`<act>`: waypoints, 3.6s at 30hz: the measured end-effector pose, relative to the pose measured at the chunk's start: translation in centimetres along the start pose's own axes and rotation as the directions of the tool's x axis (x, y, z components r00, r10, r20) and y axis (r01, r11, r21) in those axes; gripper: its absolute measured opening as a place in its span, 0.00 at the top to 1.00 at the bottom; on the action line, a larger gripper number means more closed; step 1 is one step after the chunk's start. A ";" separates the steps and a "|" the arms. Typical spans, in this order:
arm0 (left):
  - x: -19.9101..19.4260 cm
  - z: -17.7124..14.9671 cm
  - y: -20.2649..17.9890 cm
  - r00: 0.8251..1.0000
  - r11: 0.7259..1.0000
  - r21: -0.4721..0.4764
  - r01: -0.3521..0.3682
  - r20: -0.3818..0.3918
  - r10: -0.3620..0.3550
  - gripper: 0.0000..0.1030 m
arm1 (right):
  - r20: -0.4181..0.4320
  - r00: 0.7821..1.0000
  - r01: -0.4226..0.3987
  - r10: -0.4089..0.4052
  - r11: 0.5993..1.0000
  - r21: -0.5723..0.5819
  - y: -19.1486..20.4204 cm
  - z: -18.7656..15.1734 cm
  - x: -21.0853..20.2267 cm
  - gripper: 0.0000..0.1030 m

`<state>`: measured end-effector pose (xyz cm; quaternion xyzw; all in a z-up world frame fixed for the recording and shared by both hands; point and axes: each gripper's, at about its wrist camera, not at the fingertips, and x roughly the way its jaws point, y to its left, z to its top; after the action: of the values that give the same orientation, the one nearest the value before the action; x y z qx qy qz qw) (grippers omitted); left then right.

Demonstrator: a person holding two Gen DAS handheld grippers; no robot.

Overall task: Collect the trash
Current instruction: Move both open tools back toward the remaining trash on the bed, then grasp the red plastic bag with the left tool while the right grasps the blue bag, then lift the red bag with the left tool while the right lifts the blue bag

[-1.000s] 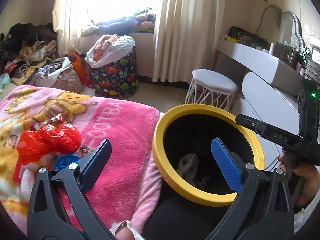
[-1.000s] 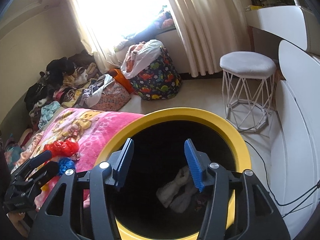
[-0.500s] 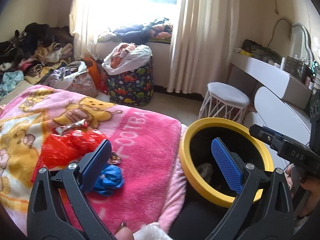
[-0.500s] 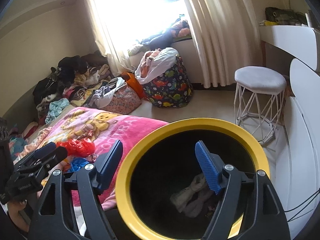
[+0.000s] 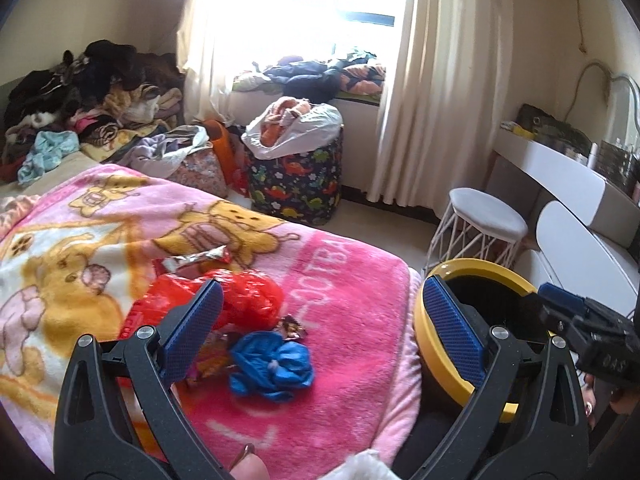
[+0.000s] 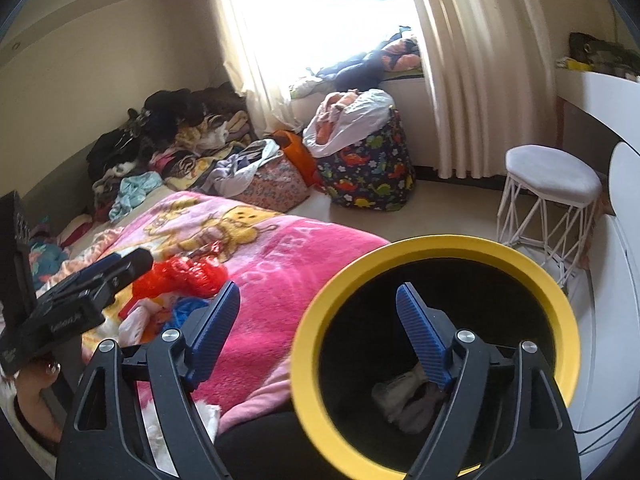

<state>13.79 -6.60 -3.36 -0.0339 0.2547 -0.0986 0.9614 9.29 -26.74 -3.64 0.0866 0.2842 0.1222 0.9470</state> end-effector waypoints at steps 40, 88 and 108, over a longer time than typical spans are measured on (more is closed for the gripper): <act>1.5 -1.3 12.1 0.994 0.972 -0.221 -0.084 -0.094 0.064 0.32 | -0.270 0.950 -0.214 0.160 0.959 -0.186 11.1 -1.8 9.2 0.26; 0.1 4.8 10.5 0.988 0.964 -0.265 0.035 -0.136 -0.074 1.00 | -0.409 0.862 -0.371 0.299 0.923 -0.107 11.9 -1.6 8.9 0.89; -0.7 7.6 4.8 0.994 0.981 -0.180 0.077 -0.064 -0.090 1.00 | -0.267 0.913 -0.336 0.308 0.939 -0.067 7.4 1.0 4.9 0.89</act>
<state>17.77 -1.68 3.00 -0.1262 0.2951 -0.1172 0.9398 12.46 -18.45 -3.60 0.0630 0.3770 0.3022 0.8733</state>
